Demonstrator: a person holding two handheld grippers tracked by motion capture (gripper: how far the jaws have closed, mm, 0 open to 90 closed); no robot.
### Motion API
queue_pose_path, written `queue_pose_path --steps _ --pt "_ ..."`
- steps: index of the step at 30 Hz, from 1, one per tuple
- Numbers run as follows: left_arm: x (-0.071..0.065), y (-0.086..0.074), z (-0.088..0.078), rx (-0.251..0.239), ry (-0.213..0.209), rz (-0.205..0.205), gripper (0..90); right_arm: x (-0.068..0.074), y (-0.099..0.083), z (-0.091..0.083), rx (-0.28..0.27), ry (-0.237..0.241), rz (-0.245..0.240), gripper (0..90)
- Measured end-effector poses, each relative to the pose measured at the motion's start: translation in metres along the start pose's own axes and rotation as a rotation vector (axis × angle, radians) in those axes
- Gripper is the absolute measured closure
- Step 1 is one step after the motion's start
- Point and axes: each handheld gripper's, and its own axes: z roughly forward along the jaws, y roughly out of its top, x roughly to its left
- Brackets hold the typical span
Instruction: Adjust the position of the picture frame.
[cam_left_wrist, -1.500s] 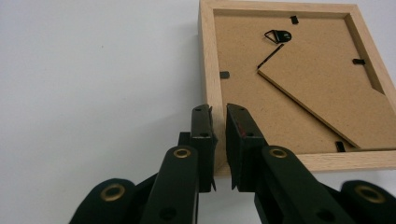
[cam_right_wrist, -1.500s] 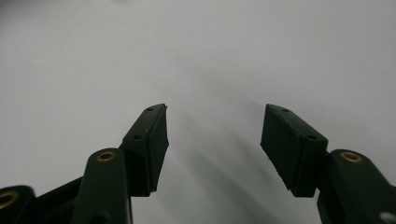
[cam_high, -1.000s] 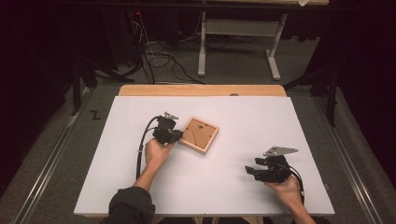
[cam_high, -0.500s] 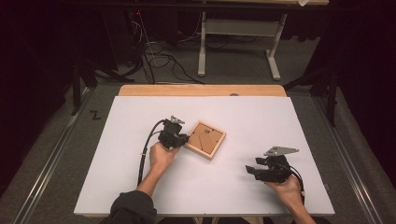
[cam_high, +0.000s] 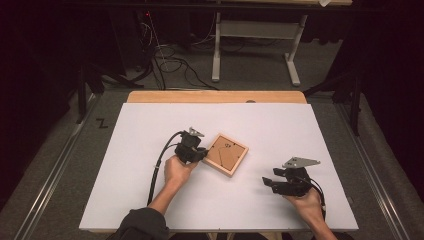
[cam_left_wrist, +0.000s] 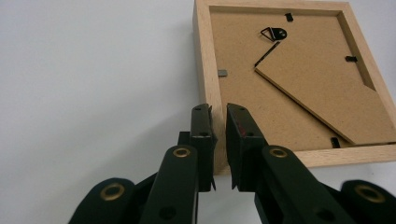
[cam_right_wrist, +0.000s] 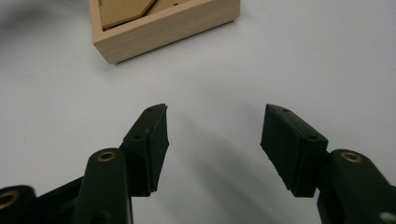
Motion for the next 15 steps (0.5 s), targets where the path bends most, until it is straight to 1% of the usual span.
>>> queue_pose_path --steps 2,3,6,8,9,10,11,12,15 --pt "-0.004 0.000 0.000 0.004 -0.003 0.005 81.2 0.001 0.000 0.000 0.003 -0.002 -0.004 41.7" --pt "-0.004 0.000 0.000 0.004 -0.003 0.005 81.2 0.002 0.000 -0.001 0.001 -0.002 -0.006 41.7" --pt "-0.012 0.000 0.001 0.005 -0.012 0.015 81.2 0.002 0.000 -0.001 -0.002 -0.004 -0.002 41.7" --pt "-0.016 0.000 0.002 0.005 -0.019 0.022 81.3 0.002 0.000 -0.001 0.001 -0.002 -0.008 41.7" --pt "-0.016 0.000 0.002 0.005 -0.019 0.022 81.2 0.002 0.000 0.000 0.001 -0.001 -0.009 41.7" --pt "-0.020 0.000 0.003 0.005 -0.026 0.028 81.2 0.002 0.000 0.000 0.001 0.000 -0.008 41.7" --pt "-0.020 0.000 0.003 0.005 -0.026 0.028 81.2 0.002 0.000 0.000 0.001 0.000 -0.008 41.7" --pt "-0.023 0.000 0.003 0.007 -0.032 0.031 81.2 0.002 0.000 0.000 0.001 -0.001 -0.007 41.7" --pt "-0.027 0.000 0.004 0.013 -0.031 0.030 81.2 0.003 0.000 -0.001 -0.005 -0.006 -0.002 41.8"
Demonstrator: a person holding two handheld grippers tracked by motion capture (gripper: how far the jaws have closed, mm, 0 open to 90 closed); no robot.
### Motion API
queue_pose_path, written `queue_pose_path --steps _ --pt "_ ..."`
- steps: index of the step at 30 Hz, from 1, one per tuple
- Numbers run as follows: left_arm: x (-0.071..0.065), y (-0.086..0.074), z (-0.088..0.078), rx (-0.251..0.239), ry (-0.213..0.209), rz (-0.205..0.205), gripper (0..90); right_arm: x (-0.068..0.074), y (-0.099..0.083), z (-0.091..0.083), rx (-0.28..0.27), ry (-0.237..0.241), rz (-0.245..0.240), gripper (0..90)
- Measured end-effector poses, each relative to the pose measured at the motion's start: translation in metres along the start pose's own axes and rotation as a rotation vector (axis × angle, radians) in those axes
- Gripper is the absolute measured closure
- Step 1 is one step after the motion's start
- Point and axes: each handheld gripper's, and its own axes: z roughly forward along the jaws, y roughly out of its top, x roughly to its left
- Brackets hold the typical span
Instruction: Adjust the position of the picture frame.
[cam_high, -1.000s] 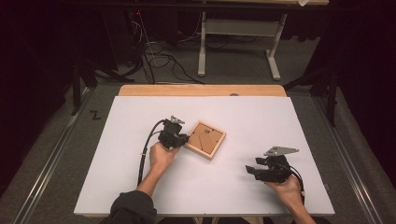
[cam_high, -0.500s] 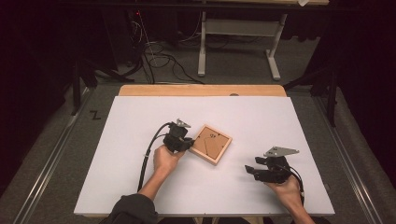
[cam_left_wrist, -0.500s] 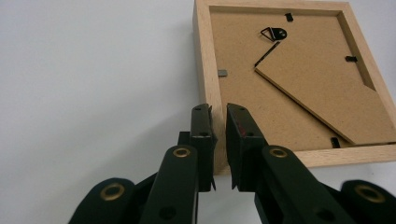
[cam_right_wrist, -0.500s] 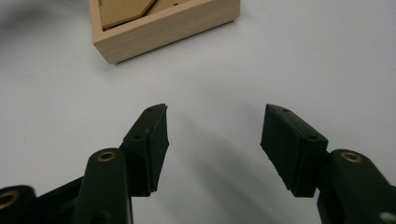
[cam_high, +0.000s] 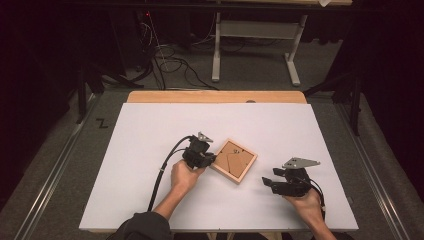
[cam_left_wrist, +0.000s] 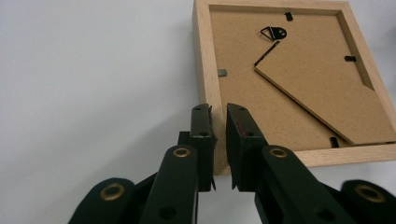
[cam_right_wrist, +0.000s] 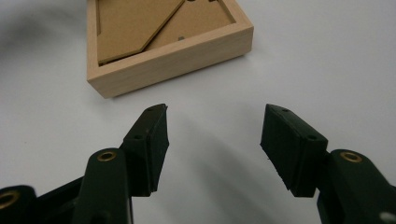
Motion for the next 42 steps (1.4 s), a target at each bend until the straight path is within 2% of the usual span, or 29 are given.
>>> queue_pose_path --steps 7,12,20,22,28,33,40,42 --pt "-0.007 0.001 0.001 0.003 0.011 -0.006 81.2 0.000 0.004 -0.001 -0.028 -0.013 -0.011 42.1" --pt "-0.011 0.002 0.004 -0.006 0.013 -0.016 81.2 0.000 0.010 0.004 -0.022 -0.013 -0.018 42.2" --pt "-0.021 -0.001 0.007 -0.035 -0.002 -0.040 80.9 0.002 0.015 0.010 -0.031 -0.002 -0.016 42.6" --pt "-0.022 -0.002 0.007 -0.041 -0.001 -0.041 80.9 0.000 0.016 0.008 -0.037 -0.007 0.003 42.7" --pt "-0.028 -0.008 0.004 -0.047 -0.006 -0.031 80.4 -0.001 0.015 0.009 -0.031 -0.014 0.001 42.5" --pt "-0.031 -0.015 0.001 -0.062 -0.019 -0.032 80.0 0.003 0.014 0.012 -0.013 -0.023 -0.038 41.0" --pt "-0.036 -0.023 -0.003 -0.066 -0.018 -0.010 79.4 0.004 0.013 0.013 -0.009 -0.023 -0.034 42.0" --pt "-0.039 -0.023 -0.004 -0.063 -0.005 0.013 79.2 0.003 0.014 0.014 -0.009 -0.019 -0.030 42.3"
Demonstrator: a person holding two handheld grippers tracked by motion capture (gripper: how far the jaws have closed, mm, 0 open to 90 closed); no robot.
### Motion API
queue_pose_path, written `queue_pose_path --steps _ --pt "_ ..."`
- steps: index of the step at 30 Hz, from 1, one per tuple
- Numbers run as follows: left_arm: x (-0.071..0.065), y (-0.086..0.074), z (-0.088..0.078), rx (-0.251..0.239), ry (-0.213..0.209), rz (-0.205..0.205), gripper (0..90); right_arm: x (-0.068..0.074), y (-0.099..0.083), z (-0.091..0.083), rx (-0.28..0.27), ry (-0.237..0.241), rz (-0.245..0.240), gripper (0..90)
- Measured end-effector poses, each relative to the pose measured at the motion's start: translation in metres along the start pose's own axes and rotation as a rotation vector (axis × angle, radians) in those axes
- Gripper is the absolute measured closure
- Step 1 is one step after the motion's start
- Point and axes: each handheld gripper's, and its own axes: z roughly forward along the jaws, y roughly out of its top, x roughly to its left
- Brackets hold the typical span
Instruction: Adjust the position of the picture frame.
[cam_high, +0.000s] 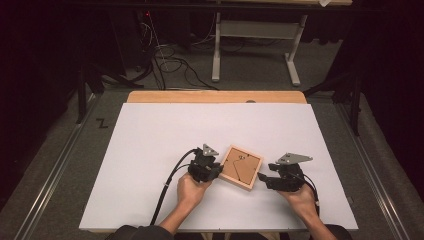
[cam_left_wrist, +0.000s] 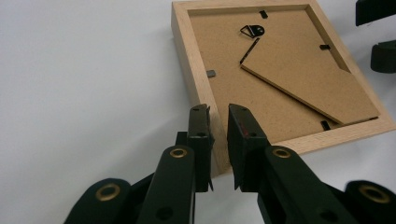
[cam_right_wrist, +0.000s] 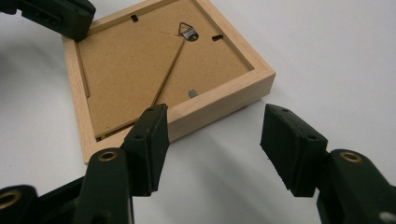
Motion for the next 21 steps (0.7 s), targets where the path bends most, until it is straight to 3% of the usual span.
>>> queue_pose_path --steps 5,11,21 --pt "-0.001 -0.002 -0.002 -0.003 0.000 0.020 79.1 -0.002 0.003 -0.001 0.005 -0.011 0.012 44.9" --pt "-0.002 -0.005 -0.004 0.001 -0.007 0.025 78.9 0.003 0.007 0.001 0.024 -0.043 -0.011 47.4" --pt "-0.005 -0.014 -0.013 0.008 -0.020 0.031 78.3 0.008 0.008 0.007 0.048 -0.032 -0.010 52.7"
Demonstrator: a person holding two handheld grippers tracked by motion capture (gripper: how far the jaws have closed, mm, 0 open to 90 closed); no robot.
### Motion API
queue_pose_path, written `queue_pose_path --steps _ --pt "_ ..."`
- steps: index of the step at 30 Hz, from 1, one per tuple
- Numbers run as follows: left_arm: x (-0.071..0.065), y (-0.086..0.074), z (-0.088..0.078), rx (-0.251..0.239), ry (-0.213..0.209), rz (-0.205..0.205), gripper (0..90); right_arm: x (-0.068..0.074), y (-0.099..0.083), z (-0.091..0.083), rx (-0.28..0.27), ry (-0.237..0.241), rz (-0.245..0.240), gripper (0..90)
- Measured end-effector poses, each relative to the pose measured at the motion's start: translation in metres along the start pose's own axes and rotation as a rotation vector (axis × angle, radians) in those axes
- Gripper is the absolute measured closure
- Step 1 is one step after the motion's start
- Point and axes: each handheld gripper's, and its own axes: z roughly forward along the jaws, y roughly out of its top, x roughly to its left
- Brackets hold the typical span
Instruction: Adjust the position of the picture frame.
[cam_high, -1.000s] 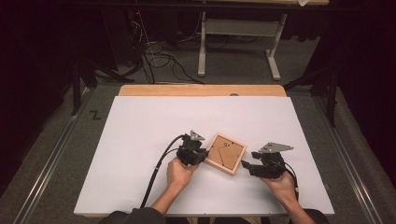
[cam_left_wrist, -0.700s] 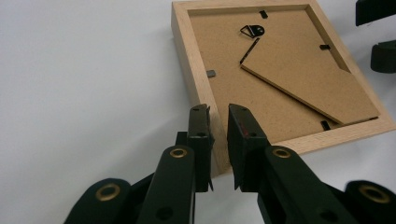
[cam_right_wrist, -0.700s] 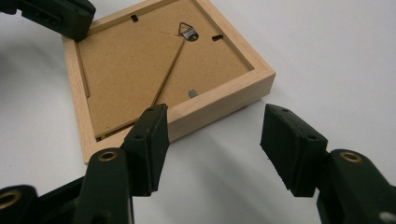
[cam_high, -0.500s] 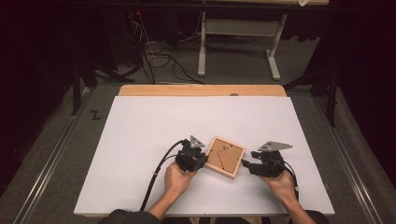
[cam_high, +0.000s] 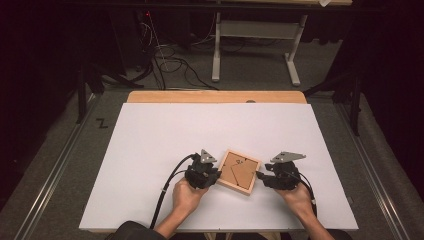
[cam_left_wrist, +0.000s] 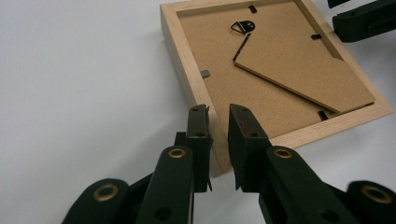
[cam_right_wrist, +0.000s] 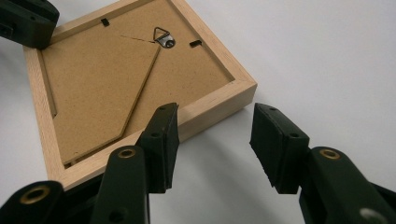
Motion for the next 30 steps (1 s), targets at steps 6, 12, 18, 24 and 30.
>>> queue_pose_path --steps 6,12,18,24,30 --pt "-0.002 -0.008 -0.006 -0.013 -0.018 -0.003 78.3 0.003 -0.001 0.001 0.003 0.018 0.001 56.5" --pt "-0.002 -0.012 -0.010 -0.013 -0.030 -0.007 77.7 0.006 0.000 0.002 0.002 0.030 -0.001 59.9" --pt "0.000 -0.014 -0.010 -0.019 -0.050 -0.022 77.3 0.006 0.000 0.003 0.003 0.039 -0.013 62.5" --pt "0.002 -0.014 -0.010 -0.022 -0.067 -0.034 76.0 0.005 0.003 0.005 -0.004 0.034 -0.018 62.9" --pt "0.004 -0.013 -0.013 -0.035 -0.081 -0.031 73.1 0.004 0.003 0.005 -0.007 0.036 -0.010 62.4"
